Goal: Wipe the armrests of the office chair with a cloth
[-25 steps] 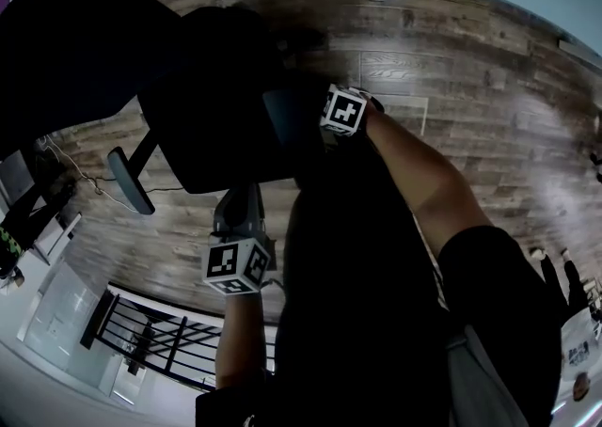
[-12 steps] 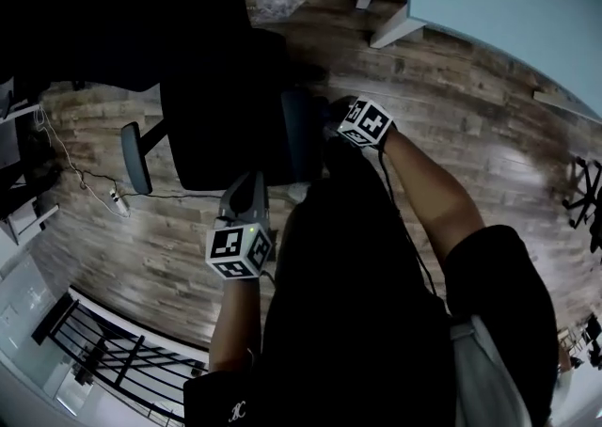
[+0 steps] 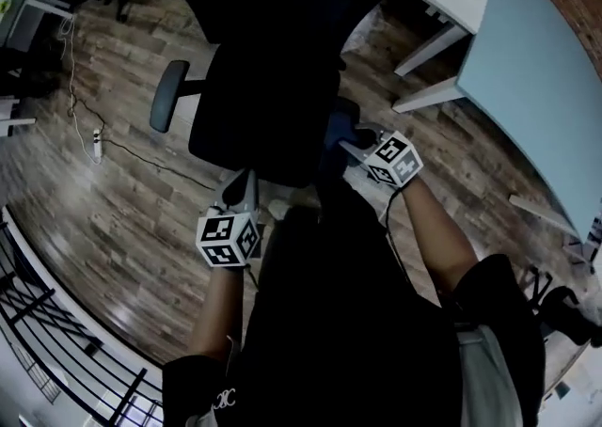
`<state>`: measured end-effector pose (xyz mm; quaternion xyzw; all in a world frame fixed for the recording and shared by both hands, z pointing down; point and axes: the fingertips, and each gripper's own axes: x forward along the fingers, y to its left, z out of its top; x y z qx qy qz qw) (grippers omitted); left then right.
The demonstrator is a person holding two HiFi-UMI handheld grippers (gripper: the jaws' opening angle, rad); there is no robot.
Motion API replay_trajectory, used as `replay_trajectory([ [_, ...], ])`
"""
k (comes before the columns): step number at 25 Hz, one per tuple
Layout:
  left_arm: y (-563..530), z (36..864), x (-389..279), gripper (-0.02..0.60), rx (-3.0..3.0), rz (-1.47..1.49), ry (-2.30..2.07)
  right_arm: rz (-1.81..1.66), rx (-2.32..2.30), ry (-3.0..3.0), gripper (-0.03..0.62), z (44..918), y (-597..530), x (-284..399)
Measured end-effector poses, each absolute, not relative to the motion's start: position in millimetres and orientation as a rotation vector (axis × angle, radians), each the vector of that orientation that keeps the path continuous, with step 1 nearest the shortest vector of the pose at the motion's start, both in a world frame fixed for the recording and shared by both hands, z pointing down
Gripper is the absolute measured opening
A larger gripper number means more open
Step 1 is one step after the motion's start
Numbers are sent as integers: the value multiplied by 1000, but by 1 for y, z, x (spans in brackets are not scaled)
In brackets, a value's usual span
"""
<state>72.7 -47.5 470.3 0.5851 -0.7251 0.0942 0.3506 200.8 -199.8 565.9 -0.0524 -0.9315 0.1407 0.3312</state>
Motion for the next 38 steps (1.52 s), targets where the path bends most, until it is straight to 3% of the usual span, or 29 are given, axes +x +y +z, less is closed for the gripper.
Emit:
replay_trajectory([
  [7,45,457,19,6,1312,79,-2083,273,-310,-2483,75,510,-137,107],
  [22,260,489,-42,6,844,-142,-2249,144,-590,-2401,77,497,25,-20],
  [31,267,498,-73,6,843,-142,-2228,141,-612,-2395,77,513,49,-66],
  [38,229,489,-145,6,993,37,-2173,250,-451,-2432,77,537,15,-115],
])
